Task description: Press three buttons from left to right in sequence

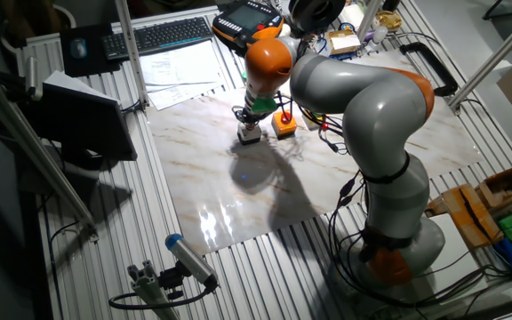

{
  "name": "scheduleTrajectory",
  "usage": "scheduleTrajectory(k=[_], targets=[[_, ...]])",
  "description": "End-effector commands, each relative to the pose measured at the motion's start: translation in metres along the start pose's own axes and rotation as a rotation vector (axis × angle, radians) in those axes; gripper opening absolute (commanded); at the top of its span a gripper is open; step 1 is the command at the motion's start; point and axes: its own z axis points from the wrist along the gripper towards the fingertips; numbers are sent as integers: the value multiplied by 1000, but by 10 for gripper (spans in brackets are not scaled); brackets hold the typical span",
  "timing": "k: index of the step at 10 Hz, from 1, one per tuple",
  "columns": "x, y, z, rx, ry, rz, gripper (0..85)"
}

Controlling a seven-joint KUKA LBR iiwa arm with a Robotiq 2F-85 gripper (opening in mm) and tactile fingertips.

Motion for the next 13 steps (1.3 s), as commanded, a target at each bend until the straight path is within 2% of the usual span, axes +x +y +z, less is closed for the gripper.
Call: scheduleTrajectory(k=[1, 3, 6, 8, 11, 13], targets=[[0, 0, 0, 0, 1, 0, 7], [0, 0, -4, -1, 5, 2, 7], [-1, -3, -21, 2, 22, 5, 7], [-2, -7, -30, 13, 21, 2, 7], [-3, -18, -50, 33, 22, -16, 7], [-3, -31, -63, 46, 20, -42, 7]])
